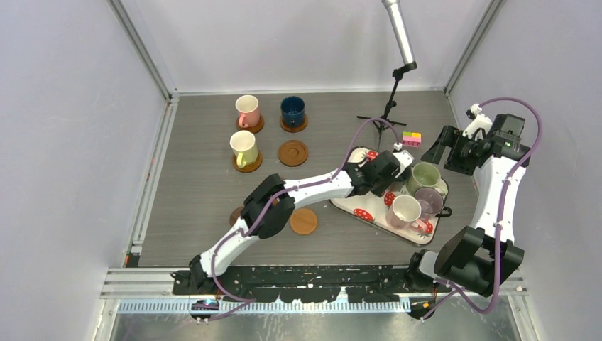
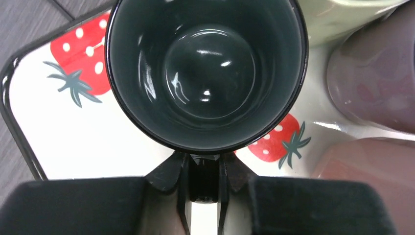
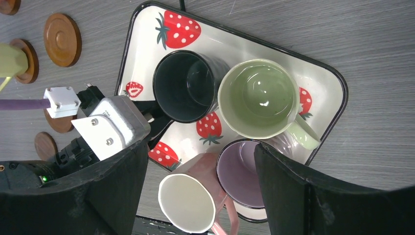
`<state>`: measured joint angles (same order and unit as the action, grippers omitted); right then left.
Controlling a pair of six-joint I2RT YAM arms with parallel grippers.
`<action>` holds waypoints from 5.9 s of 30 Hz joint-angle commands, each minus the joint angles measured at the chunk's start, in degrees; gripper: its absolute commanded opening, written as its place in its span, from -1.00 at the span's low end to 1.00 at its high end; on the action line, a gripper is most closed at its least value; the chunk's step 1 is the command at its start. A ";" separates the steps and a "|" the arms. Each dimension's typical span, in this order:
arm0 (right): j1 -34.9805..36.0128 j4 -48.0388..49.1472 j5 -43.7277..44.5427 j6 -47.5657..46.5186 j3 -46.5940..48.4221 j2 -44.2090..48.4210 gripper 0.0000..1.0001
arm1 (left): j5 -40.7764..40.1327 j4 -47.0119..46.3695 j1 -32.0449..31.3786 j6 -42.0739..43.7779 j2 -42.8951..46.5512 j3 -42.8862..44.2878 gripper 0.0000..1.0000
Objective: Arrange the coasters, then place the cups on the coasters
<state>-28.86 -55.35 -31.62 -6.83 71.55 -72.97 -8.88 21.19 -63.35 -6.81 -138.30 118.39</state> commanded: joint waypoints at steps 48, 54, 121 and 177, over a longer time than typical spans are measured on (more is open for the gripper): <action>0.21 2.08 -8.32 3.04 -1.32 -1.12 0.68 | -22.31 -14.66 23.89 -18.68 34.80 -42.45 -1.00; 0.21 2.85 -8.22 3.52 -2.11 -0.47 0.68 | -21.27 -13.00 23.88 -21.20 32.31 -42.08 -1.00; 1.62 -40.75 6.70 -50.09 2.53 4.58 0.51 | 15.02 2.37 23.39 1.24 53.83 -48.32 0.99; 23.02 -11.15 19.34 -31.41 -24.14 9.43 -0.14 | 11.81 3.77 28.11 -3.47 55.58 -47.55 0.99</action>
<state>-7.18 -69.82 -13.50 -40.25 48.73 -64.49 3.49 24.77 -36.25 -10.07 -85.62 69.80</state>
